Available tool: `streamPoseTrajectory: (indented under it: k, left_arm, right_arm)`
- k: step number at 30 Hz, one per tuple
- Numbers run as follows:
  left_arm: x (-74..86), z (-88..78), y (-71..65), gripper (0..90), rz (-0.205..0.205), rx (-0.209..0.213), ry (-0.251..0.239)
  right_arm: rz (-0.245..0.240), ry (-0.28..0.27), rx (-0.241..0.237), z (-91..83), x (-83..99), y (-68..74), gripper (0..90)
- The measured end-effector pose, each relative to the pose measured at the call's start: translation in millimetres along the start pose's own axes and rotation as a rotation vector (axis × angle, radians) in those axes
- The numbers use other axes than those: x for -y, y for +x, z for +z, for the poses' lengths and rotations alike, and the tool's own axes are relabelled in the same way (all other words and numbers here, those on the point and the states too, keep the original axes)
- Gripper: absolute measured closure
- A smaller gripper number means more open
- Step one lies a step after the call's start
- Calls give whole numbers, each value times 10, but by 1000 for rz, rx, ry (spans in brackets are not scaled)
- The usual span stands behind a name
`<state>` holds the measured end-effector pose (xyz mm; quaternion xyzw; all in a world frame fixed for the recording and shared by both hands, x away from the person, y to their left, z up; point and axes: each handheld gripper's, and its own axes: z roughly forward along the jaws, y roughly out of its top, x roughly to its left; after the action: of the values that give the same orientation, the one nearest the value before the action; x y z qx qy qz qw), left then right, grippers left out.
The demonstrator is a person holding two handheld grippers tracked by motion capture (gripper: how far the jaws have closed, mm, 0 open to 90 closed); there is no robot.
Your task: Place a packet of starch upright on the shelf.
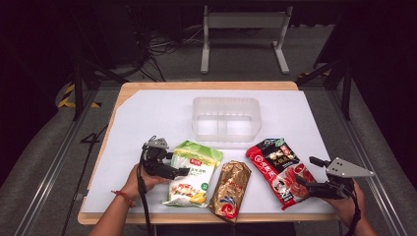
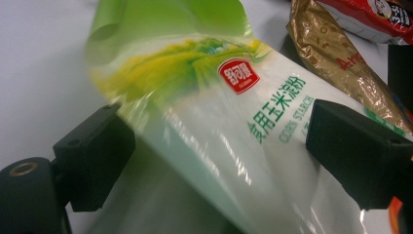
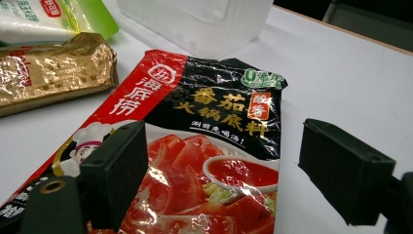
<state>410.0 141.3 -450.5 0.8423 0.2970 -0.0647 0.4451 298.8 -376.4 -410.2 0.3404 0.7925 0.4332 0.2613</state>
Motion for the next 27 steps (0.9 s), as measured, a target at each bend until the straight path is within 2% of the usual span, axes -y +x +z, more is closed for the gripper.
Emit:
streamPoseTrajectory:
  k: [2,4,6,8,12,13,14,16,17,18,20,21,24,27]
  left_arm:
    - [-61,85,-3,124,5,22,15]
    - [-106,154,-26,138,16,18,24]
    - [-125,204,-22,132,3,19,26]
    - [-130,200,-4,165,-13,7,25]
    - [-110,162,4,312,-21,3,-1]
    - [-102,152,9,381,-20,11,-15]
    - [-95,149,3,504,-13,37,-24]
    - [-105,151,-41,643,1,20,-20]
    - [-105,151,-41,693,1,20,-20]
    - [-114,143,-69,693,9,7,-20]
    - [-123,125,-105,827,27,-1,-24]
    - [-122,109,-147,882,43,-19,-25]
    - [-111,79,-179,893,46,-39,-42]
    - [-86,-31,-233,897,40,-44,-103]
  right_arm:
    - [1,2,-2,8,3,-5,185]
    - [5,0,-7,3,4,-1,185]
    - [7,-2,-8,-3,5,-1,185]
    - [12,-3,-13,-3,9,-5,185]
    - [12,-1,-14,-4,13,-8,186]
    - [15,-2,-14,-1,12,-11,186]
    - [18,-2,-15,0,11,-12,186]
    - [16,-3,-17,3,6,-7,186]
    - [14,-3,-16,3,4,-4,186]
    - [14,-3,-16,3,4,-4,186]
    - [13,-4,-18,8,0,-2,186]
    - [12,-5,-20,8,-6,-3,187]
    - [11,-7,-17,7,-9,-7,186]
    - [14,-10,-20,9,-13,-14,187]
